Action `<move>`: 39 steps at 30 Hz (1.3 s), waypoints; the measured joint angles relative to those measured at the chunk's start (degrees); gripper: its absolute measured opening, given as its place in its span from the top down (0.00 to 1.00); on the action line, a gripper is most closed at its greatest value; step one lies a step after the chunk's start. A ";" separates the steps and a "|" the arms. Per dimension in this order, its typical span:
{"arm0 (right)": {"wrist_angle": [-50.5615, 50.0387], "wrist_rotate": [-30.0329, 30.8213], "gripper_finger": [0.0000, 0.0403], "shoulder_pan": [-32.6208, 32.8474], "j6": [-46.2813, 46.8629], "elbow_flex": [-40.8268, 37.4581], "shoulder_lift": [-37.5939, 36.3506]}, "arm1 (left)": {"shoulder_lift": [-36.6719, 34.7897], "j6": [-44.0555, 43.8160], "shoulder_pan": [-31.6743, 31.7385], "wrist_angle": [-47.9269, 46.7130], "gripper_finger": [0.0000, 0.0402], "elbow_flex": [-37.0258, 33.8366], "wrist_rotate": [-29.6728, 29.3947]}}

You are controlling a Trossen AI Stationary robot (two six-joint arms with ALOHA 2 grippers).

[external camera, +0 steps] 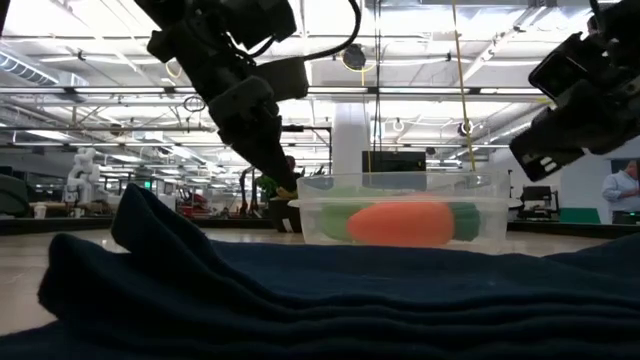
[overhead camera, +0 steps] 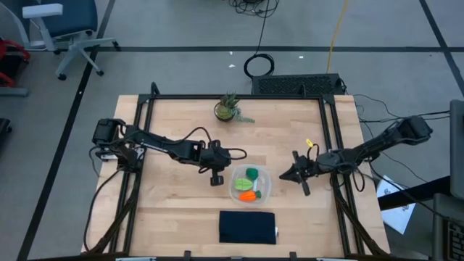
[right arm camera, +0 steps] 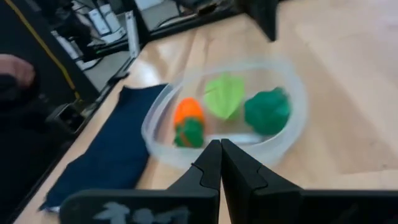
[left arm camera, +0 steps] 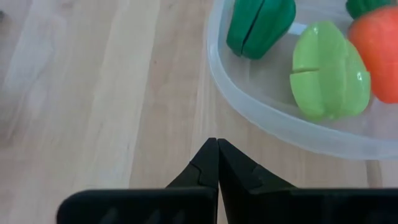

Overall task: Pick and placing Produce into tupperware
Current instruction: Adjust the transparent container

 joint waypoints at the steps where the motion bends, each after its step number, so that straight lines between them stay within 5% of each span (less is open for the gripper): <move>1: 0.16 0.02 1.00 0.75 0.38 0.29 0.60 | 0.32 -0.08 0.00 0.17 1.00 0.01 -0.02; 12: 3.19 3.48 1.00 2.65 -1.46 3.44 11.74 | 2.69 -0.58 -0.11 2.37 1.00 0.07 0.57; 39: 12.00 3.54 1.00 -2.63 -2.55 3.68 21.26 | 4.06 -1.76 -5.11 7.83 1.00 0.09 5.09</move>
